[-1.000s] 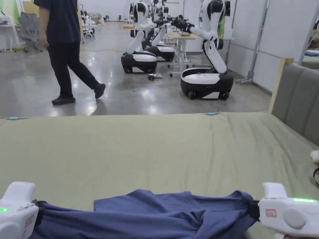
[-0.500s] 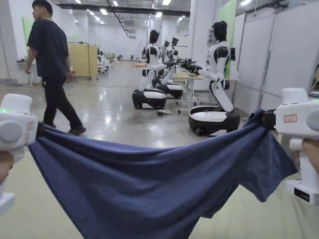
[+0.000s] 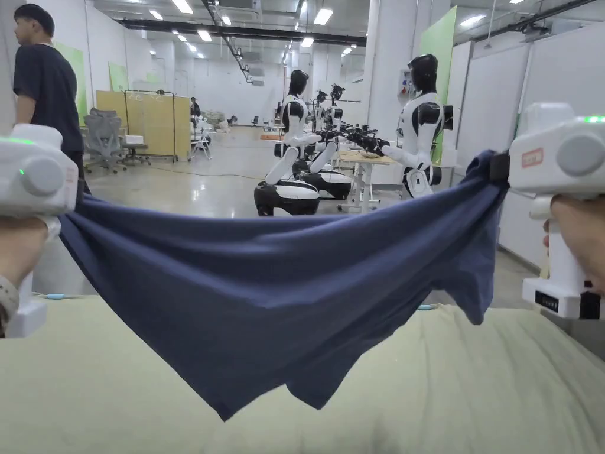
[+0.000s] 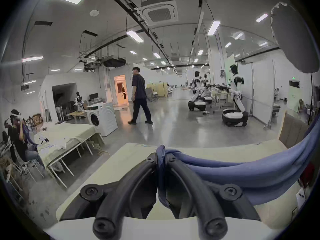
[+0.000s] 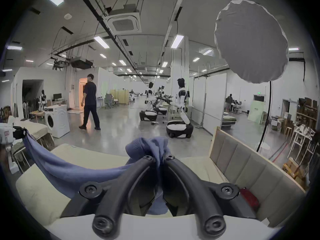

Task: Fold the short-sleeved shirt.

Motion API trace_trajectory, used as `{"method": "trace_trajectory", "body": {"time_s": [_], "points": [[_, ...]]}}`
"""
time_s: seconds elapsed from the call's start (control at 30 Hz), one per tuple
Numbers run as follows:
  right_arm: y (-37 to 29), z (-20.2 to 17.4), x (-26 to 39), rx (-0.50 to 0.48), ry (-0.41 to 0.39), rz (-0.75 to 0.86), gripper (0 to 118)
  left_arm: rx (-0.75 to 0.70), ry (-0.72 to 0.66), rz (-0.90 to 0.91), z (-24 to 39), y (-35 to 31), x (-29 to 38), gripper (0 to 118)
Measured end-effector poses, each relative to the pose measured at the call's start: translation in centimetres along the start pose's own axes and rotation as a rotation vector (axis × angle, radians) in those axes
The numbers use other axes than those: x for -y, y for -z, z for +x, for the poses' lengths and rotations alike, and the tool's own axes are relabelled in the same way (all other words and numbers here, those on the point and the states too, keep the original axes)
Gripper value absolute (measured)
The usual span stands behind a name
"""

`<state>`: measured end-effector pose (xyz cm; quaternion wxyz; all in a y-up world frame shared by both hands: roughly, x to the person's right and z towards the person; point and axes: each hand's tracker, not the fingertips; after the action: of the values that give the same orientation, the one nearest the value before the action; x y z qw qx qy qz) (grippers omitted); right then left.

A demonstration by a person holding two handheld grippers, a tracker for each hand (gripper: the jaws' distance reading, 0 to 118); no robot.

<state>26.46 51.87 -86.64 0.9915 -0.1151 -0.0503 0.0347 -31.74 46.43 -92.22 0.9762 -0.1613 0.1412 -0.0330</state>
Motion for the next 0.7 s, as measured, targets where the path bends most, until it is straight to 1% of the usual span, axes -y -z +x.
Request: {"method": "trace_trajectory", "body": {"time_s": [0.03, 0.1, 0.2, 0.27, 0.3, 0.33, 0.4, 0.47, 0.5, 0.57, 0.6, 0.63, 0.7], "points": [[0.9, -0.3, 1.2, 0.005, -0.008, -0.028, 10, 0.005, 0.005, -0.026, 0.3, 0.9, 1.4, 6], [2.9, -0.6, 4.6, -0.02, -0.004, -0.102, 10, 0.013, 0.013, -0.07, 1.2, 2.6, 4.8, 6], [4.8, -0.6, 9.7, -0.023, 0.042, -0.173, 10, 0.008, 0.012, -0.104, 2.7, 3.3, 9.7, 6], [4.7, 0.0, 12.5, -0.018, 0.108, -0.18, 10, 0.025, 0.034, -0.175, 3.3, 3.1, 12.1, 6], [4.2, 0.6, 13.8, -0.038, 0.146, -0.171, 10, 0.027, 0.081, -0.214, 3.5, 2.9, 13.2, 6], [3.7, 1.0, 14.7, -0.05, 0.15, -0.169, 10, 0.022, 0.108, -0.217, 3.5, 2.5, 14.1, 6], [1.7, 1.8, 16.4, -0.041, 0.152, -0.169, 10, 0.027, 0.109, -0.203, 3.2, 0.3, 15.5, 6], [-0.5, 2.8, 18.2, -0.058, 0.136, -0.186, 10, 0.055, 0.118, -0.203, 2.3, -2.3, 16.9, 6], [-1.2, 3.7, 19.2, -0.078, 0.115, -0.205, 10, 0.083, 0.097, -0.195, 1.7, -4.0, 17.7, 6], [-3.9, 4.8, 21.5, -0.151, 0.063, -0.23, 10, 0.142, 0.089, -0.232, 0.2, -7.3, 19.3, 6], [-5.4, 5.2, 22.9, -0.147, 0.019, -0.241, 10, 0.147, 0.065, -0.224, -0.5, -9.1, 20.6, 6], [-7.2, 5.3, 24.4, -0.141, 0.008, -0.243, 10, 0.171, 0.068, -0.236, -1.1, -10.6, 21.8, 6], [-10.0, 5.9, 27.8, -0.165, -0.035, -0.292, 10, 0.193, 0.072, -0.259, -2.6, -13.5, 24.9, 6]]}}
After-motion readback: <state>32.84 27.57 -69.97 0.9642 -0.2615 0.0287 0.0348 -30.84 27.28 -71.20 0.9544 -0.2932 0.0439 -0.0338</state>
